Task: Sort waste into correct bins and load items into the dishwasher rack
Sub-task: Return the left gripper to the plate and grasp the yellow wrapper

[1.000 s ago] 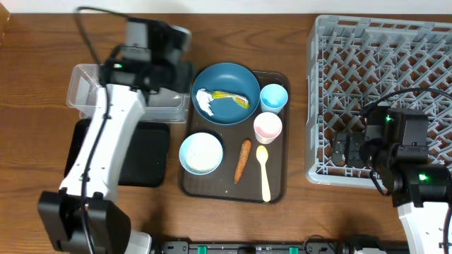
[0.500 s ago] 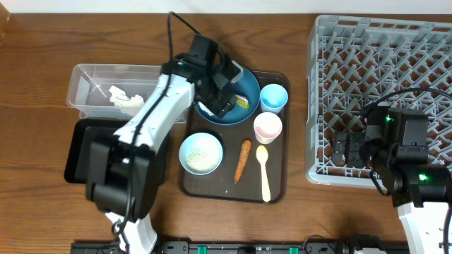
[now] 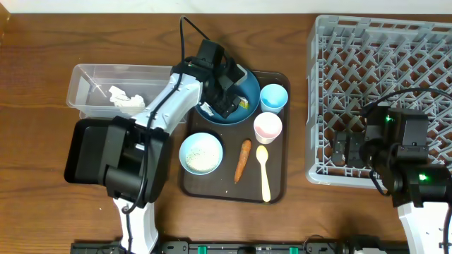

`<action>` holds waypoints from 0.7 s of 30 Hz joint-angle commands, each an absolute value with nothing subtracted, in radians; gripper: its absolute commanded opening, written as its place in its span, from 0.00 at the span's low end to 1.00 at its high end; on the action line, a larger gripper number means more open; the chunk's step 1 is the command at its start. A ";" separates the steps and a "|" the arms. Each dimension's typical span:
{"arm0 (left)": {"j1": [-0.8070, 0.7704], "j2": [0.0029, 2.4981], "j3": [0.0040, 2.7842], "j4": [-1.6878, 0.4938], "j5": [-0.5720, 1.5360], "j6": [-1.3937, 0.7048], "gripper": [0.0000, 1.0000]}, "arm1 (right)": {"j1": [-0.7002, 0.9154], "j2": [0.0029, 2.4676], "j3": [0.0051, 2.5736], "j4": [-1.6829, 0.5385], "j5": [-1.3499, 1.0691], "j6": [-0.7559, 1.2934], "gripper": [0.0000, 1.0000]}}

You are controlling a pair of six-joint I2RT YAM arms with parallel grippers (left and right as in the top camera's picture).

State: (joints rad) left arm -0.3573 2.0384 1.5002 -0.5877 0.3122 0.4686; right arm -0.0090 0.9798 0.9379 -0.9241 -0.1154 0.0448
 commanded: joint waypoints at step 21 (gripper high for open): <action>-0.360 2.084 1.507 -0.525 0.321 0.478 0.52 | -0.022 0.980 0.955 -0.933 -0.109 0.048 0.99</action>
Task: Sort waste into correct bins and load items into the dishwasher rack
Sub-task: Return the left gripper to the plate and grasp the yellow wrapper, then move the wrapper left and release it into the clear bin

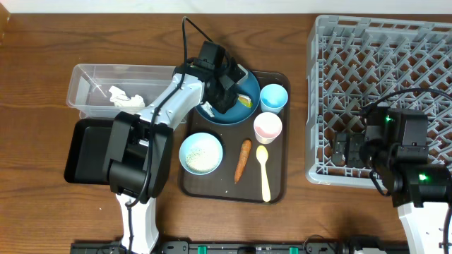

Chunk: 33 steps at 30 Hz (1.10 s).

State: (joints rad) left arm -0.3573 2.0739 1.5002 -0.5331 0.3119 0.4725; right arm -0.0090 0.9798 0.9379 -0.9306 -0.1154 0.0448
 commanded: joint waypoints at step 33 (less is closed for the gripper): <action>-0.358 1.873 1.508 -0.537 0.136 0.324 0.06 | -0.022 0.980 0.955 -0.936 -0.109 0.048 0.99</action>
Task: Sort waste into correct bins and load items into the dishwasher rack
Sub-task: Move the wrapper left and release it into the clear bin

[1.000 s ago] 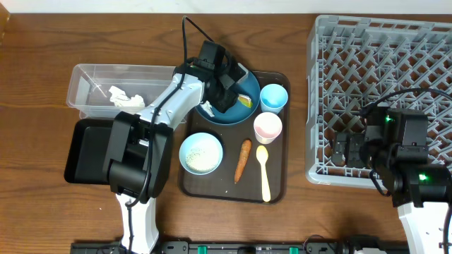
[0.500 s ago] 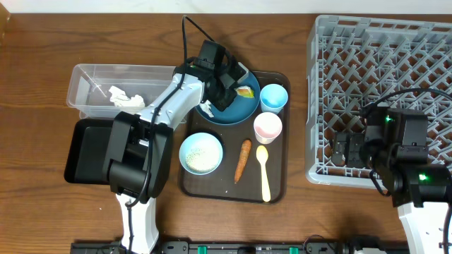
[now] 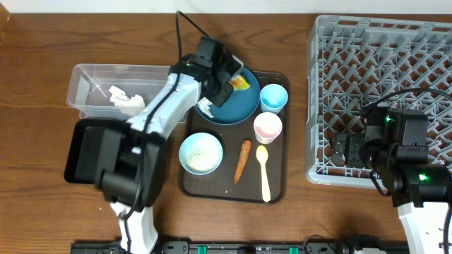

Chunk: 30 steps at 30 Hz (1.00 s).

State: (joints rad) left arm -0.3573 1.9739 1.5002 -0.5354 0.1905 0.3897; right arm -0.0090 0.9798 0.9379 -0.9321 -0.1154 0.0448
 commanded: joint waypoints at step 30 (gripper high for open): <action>0.004 1.709 1.507 -0.805 -0.068 -0.043 0.44 | -0.022 0.980 0.955 -0.936 -0.109 0.048 0.99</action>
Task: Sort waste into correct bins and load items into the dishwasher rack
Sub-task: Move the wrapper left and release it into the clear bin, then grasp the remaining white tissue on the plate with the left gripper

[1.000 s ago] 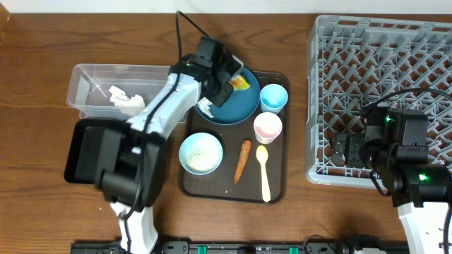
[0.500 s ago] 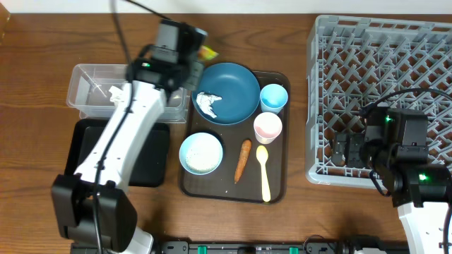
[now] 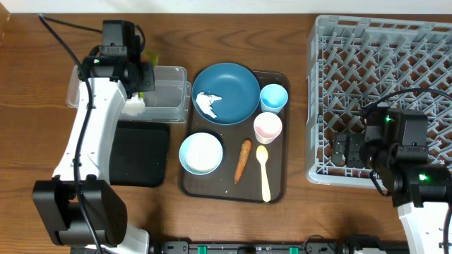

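Observation:
My left gripper (image 3: 143,73) hangs over the clear waste bin (image 3: 169,92) at the far left, shut on a small yellow wrapper (image 3: 150,56) that peeks out beside its fingers. The blue plate (image 3: 229,88) on the brown tray (image 3: 279,190) holds only a crumpled white scrap (image 3: 208,103). Also on the tray are a light-blue cup (image 3: 273,97), a pink cup (image 3: 268,127), a pale blue bowl (image 3: 201,152), a carrot (image 3: 242,159) and a cream spoon (image 3: 263,173). My right gripper (image 3: 349,150) rests open inside the front-left corner of the grey dishwasher rack (image 3: 385,42).
A black bin (image 3: 141,155) lies in front of the clear bin, left of the tray. White crumpled paper (image 3: 134,106) shows in the clear bin under my left arm. The rack fills the right side of the table.
My left gripper has moved from above the blue plate's far-left rim to over the clear bin, carrying the yellow wrapper. The plate is now uncovered. The right arm is still.
My left gripper was down on the blue plate at the yellow wrapper, and stayed there a moment later. Then it stood raised at the plate's far rim with the wrapper in its fingers. Now it holds the wrapper over the clear bin.

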`<action>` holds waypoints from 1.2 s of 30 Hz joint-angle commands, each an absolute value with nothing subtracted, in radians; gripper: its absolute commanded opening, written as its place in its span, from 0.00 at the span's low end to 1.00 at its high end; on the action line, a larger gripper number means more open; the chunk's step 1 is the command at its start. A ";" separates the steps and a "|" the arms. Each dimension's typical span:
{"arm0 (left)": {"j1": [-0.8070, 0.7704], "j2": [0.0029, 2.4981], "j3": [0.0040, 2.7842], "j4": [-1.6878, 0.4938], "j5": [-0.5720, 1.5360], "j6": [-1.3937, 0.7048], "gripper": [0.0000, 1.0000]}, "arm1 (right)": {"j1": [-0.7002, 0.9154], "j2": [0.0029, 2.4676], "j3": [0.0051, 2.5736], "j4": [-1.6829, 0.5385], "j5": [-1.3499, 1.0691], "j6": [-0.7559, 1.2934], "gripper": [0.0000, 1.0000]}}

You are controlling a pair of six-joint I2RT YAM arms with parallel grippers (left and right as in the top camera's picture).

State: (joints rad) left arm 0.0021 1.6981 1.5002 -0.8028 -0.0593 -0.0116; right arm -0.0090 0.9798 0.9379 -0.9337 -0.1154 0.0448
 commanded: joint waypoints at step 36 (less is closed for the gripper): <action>-0.338 1.995 1.507 -0.696 0.097 -0.039 0.68 | -0.022 0.980 0.955 -0.936 -0.109 0.048 0.99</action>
